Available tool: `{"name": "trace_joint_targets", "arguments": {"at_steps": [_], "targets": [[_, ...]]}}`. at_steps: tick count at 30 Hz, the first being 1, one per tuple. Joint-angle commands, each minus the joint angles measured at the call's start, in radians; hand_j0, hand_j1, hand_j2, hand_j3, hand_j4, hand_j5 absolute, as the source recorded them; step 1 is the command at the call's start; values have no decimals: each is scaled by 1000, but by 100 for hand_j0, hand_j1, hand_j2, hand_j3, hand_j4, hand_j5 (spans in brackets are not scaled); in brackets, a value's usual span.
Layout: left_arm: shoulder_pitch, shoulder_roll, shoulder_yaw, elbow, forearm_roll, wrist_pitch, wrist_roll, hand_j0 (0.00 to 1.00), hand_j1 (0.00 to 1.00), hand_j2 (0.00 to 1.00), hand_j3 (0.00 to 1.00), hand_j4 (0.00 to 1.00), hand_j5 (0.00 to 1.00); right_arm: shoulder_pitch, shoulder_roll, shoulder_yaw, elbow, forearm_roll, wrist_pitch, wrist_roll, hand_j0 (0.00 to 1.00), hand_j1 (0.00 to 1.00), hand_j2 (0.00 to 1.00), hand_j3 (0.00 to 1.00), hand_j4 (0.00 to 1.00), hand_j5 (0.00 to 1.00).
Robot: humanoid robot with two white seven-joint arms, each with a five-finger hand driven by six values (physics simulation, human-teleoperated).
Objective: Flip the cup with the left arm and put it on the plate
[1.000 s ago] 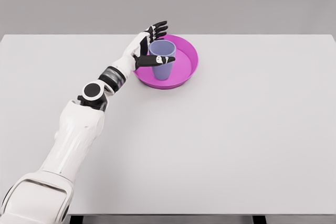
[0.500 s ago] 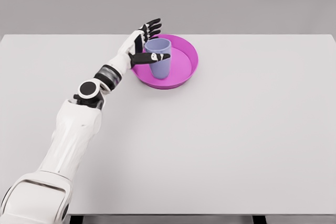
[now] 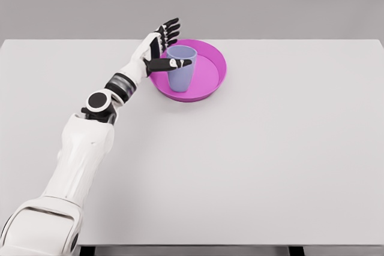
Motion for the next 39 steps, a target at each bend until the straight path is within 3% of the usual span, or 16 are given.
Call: {"name": "trace_joint_targets", "arguments": {"at_steps": [1,13,17,27,34,36,39], "targets": [[0,0,4,-5,4,0,0,98,98,98,98,98,98,0,0,0,0,0,-1,-1,100,100,100,100,100,100],[5,0,31,-8,6,-8,-1,98,98,98,98,98,98,0,0,0,0,0,1,0,100,100,100,100,100,100],[20,0,64,-83,6,-11,-1,98,98,98,98,98,98,0,0,0,0,0,1,0,100,100,100,100,100,100],[18,0,154,-154,6,1,0,98,98,98,98,98,98,2,0,0,0,0,1,0,100,100,100,100,100,100],[21,166,174,-117,-5,41,2,100,100,100,100,100,100,2,0,0,0,0,1,0,100,100,100,100,100,100],[52,208,168,-117,-5,28,-7,100,100,100,100,100,100,2,0,0,0,0,1,-1,100,100,100,100,100,100],[106,316,162,-114,4,-92,-191,100,100,100,100,100,100,2,0,0,0,0,1,0,100,100,100,100,100,100]]}}
